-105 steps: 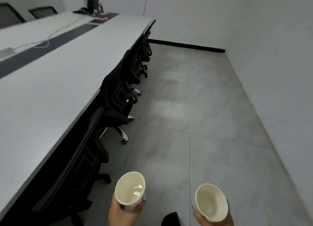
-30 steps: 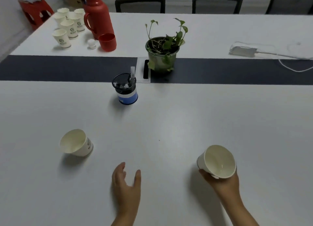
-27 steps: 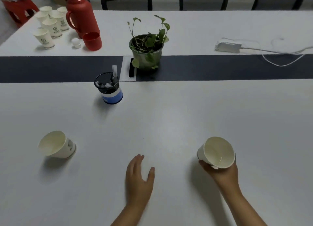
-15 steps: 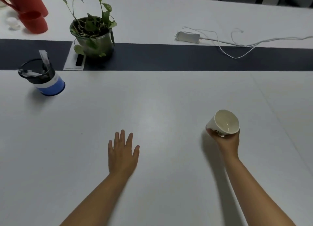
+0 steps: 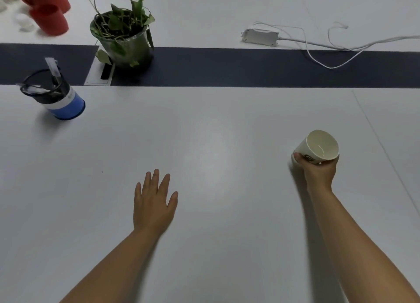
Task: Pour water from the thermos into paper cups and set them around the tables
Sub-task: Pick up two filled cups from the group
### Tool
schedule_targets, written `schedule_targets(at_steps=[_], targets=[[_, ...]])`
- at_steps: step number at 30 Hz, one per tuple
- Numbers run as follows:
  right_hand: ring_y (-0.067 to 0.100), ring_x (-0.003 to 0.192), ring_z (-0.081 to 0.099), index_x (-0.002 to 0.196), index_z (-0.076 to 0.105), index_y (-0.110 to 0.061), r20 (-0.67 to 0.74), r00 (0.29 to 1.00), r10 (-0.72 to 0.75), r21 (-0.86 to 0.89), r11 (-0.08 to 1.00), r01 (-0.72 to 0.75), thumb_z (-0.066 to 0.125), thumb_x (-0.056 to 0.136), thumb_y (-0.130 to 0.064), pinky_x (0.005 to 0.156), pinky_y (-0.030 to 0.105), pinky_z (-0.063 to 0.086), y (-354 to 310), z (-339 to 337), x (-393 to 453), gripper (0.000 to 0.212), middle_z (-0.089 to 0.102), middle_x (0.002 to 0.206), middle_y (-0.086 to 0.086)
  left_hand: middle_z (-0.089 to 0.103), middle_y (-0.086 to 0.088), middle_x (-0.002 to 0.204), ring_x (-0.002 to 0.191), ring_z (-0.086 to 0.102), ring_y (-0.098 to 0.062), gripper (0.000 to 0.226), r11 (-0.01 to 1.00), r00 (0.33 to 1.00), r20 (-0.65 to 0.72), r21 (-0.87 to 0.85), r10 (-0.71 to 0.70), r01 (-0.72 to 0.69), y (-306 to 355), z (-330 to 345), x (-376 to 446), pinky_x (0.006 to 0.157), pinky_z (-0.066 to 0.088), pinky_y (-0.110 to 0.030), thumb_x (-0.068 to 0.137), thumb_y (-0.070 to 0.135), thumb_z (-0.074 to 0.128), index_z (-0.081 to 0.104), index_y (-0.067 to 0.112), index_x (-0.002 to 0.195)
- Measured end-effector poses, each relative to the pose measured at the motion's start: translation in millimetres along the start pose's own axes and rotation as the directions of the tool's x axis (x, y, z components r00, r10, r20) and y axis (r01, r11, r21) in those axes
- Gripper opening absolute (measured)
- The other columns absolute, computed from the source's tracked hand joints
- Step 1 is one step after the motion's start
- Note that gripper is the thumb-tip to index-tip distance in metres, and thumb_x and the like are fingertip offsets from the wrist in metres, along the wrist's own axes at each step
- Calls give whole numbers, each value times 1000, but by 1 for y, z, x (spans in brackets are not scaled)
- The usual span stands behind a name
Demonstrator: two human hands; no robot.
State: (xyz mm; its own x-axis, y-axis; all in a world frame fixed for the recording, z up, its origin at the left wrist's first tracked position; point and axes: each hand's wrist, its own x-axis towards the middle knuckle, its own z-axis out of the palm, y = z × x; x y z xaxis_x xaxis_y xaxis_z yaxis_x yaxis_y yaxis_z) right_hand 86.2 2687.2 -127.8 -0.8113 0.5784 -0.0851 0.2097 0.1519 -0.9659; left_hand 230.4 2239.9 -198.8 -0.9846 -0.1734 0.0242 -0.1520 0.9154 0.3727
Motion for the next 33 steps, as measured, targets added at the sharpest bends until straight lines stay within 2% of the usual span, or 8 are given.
schedule_targets(at_steps=[9, 20, 24, 33], targets=[[20, 130, 60, 151, 45, -18, 68, 997, -31, -79, 996, 36, 102, 68, -21, 111, 35, 48, 2, 24, 19, 101, 62, 144, 0, 24, -8, 178, 168, 10, -28, 71, 1000, 1000, -21, 19, 3, -3, -3, 0, -3, 134, 4, -54, 108, 58, 32, 44, 20, 166], [23, 131, 60, 153, 43, -20, 62, 998, -16, -141, 990, 24, 100, 70, -26, 111, 40, 48, 11, 25, 22, 101, 63, 145, 2, 26, -7, 178, 168, 12, -26, 70, 999, 1000, -26, 52, 5, -3, -4, 1, -4, 134, 6, -53, 107, 58, 34, 47, 21, 164], [28, 133, 60, 152, 44, -18, 46, 999, -29, -175, 984, 37, 101, 69, -27, 111, 42, 48, 14, 24, 20, 101, 63, 145, 5, 29, -9, 177, 167, 16, -28, 68, 1000, 998, -56, 0, 14, -14, -4, 2, -6, 134, 6, -53, 106, 55, 38, 49, 18, 163], [28, 134, 60, 153, 43, -18, 30, 999, -23, -193, 981, 29, 102, 69, -27, 113, 42, 47, 17, 18, -3, 103, 63, 146, 5, 27, -6, 178, 168, 12, -25, 69, 1000, 999, -47, 0, 9, -9, -4, 3, -4, 134, 5, -52, 107, 57, 36, 48, 20, 164]])
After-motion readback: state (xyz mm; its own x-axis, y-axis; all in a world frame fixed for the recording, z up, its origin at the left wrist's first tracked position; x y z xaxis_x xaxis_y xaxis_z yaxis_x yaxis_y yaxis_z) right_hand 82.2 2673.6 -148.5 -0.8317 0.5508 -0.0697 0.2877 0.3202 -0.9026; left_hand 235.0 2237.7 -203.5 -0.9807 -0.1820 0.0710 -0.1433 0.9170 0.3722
